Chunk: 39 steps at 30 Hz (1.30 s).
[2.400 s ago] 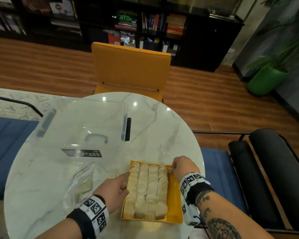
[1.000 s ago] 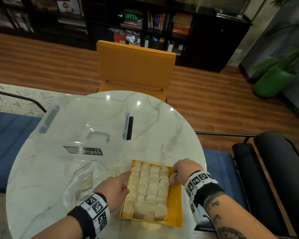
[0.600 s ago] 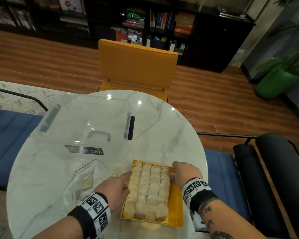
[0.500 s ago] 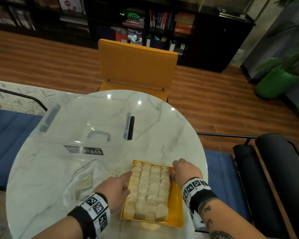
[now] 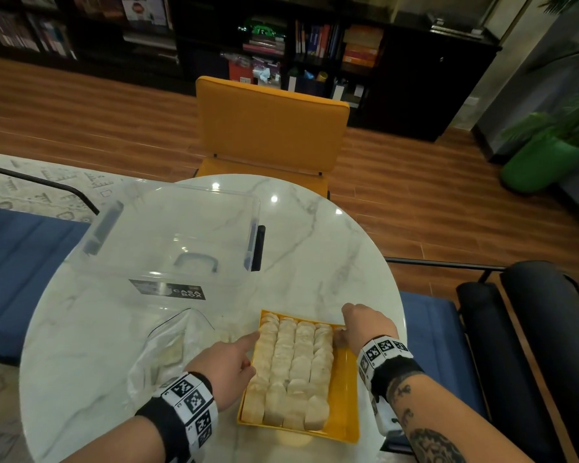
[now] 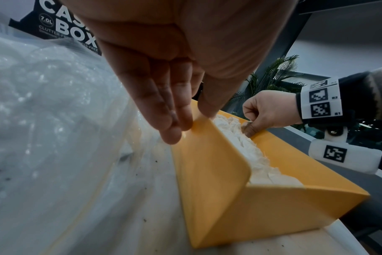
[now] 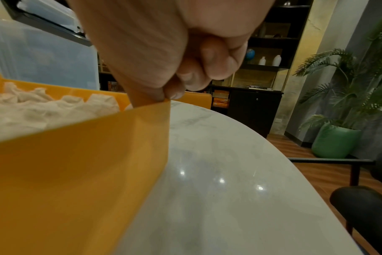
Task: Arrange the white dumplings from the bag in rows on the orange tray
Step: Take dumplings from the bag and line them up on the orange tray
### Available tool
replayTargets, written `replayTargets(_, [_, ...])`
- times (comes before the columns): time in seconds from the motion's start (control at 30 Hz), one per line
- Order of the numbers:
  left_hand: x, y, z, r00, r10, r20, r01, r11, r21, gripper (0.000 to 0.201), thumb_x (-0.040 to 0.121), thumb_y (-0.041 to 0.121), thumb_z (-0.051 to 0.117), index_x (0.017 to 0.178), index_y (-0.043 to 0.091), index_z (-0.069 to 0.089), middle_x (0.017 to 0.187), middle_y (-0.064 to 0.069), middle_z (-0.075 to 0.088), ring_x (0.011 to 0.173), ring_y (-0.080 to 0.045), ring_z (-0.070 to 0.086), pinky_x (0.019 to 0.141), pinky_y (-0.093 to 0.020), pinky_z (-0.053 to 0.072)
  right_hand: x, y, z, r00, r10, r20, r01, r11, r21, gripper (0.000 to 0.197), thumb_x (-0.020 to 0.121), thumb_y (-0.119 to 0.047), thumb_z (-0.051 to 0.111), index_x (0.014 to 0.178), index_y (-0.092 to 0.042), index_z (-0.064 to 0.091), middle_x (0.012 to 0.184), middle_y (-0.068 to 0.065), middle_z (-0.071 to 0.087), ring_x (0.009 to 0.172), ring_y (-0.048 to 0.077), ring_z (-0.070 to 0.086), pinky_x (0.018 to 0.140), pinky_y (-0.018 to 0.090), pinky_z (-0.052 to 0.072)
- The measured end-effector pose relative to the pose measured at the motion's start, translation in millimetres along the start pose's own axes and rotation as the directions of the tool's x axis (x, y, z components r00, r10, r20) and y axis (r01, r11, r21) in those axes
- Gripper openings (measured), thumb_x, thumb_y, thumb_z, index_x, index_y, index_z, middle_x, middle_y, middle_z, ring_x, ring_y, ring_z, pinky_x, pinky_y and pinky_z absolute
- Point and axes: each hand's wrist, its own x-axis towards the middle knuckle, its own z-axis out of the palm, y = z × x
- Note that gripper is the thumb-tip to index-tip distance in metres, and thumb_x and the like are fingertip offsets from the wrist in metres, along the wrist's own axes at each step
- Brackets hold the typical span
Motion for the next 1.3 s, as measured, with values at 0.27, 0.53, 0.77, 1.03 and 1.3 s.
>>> replayTargets(0.27, [2,-5,7,1.000,0.003,0.021,-0.004,0.999,0.038,0.064,0.094,0.037,0.047,0.150,0.040,0.018,0.101,0.010,0.069,0.093,-0.011,0.065,0.086,-0.032,0.055,-63,-17,-12,0.998,-0.052,-0.035,0.059,0.971,0.234,0.014,0.088,-0.031,0.064,0.087,-0.026,0.051,0.089,-0.005,0.059,0.079,0.016,0.060,0.076,0.034,0.055])
replayTargets(0.53, [0,-7,3,0.999,0.038,-0.008,-0.038,0.997,0.071,0.052,0.090,0.036,0.045,0.142,0.035,0.036,0.102,0.002,0.070,0.092,-0.018,0.066,0.083,-0.035,0.056,-146,-75,67,0.952,-0.294,0.085,0.251,0.909,0.332,0.051,0.087,-0.066,0.035,0.116,-0.032,0.058,0.119,-0.010,0.057,0.115,0.013,0.049,0.094,0.032,0.039])
replayTargets(0.77, [-19,-70,-53,0.943,-0.166,-0.288,0.160,0.986,-0.046,0.023,0.090,0.013,0.047,0.102,0.025,0.063,0.103,0.002,0.066,0.087,-0.015,0.059,0.083,-0.027,0.051,-143,-76,103,0.977,-0.205,0.055,0.180,0.937,0.298,0.093,0.071,-0.080,-0.007,0.119,-0.034,0.058,0.120,-0.010,0.058,0.117,0.015,0.050,0.083,0.033,0.028])
replayTargets(1.03, [-16,-101,-17,0.989,-0.142,-0.032,0.146,0.977,0.157,0.050,0.082,0.031,0.069,0.130,0.027,0.054,0.121,0.006,0.056,0.104,-0.012,0.055,0.094,-0.023,0.045,-148,-83,97,0.986,-0.169,0.006,0.159,0.936,0.314,0.031,0.102,-0.045,0.035,0.120,-0.034,0.059,0.120,-0.013,0.058,0.119,0.012,0.048,0.082,0.031,0.025])
replayTargets(1.3, [1,-83,16,0.979,-0.201,-0.033,0.203,0.950,0.238,0.095,0.087,0.046,0.057,0.152,0.024,-0.008,0.154,-0.009,0.004,0.140,-0.027,0.026,0.114,-0.040,0.035,-146,-87,88,0.983,-0.164,0.084,0.133,0.947,0.292,0.082,0.073,-0.065,0.000,0.124,-0.036,0.056,0.125,-0.013,0.055,0.122,0.011,0.045,0.084,0.033,0.024])
